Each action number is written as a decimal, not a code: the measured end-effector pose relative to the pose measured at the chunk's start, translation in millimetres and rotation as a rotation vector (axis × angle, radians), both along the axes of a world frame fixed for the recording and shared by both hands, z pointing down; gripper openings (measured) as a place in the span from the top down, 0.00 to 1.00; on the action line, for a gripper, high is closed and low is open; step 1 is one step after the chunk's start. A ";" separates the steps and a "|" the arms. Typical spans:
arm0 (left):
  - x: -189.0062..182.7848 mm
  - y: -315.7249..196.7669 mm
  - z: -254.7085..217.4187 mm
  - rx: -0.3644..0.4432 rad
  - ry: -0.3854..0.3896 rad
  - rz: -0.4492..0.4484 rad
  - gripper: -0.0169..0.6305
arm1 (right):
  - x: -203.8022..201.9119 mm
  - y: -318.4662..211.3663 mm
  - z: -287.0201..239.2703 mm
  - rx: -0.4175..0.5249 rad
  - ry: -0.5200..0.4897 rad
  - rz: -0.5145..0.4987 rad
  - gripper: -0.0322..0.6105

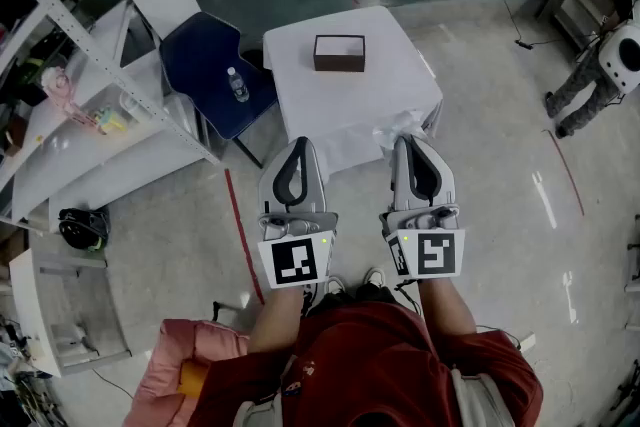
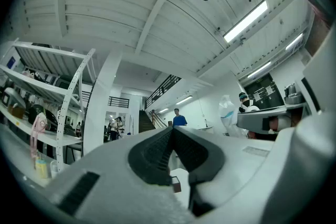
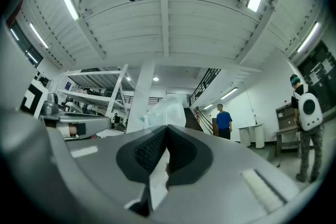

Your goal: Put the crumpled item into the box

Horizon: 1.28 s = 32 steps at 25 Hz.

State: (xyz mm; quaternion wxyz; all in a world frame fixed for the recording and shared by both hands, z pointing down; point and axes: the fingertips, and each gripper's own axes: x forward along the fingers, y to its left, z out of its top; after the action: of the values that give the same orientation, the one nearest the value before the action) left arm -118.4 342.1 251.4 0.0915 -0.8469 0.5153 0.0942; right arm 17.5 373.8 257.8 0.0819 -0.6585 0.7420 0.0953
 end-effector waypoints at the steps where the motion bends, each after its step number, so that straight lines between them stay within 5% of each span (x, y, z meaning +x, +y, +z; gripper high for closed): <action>1: 4.1 3.5 -2.0 0.009 0.008 0.003 0.97 | 2.9 2.6 0.9 0.000 -0.006 -0.004 0.95; 32: 127.9 11.4 -1.8 0.014 -0.002 0.033 0.97 | 109.2 7.2 10.8 0.017 -0.080 -0.038 0.95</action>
State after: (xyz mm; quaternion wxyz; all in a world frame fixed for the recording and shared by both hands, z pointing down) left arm 9.5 353.4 249.6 0.0965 -0.8546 0.5006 0.0984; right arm 126.7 381.0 268.6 0.1187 -0.6470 0.7495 0.0738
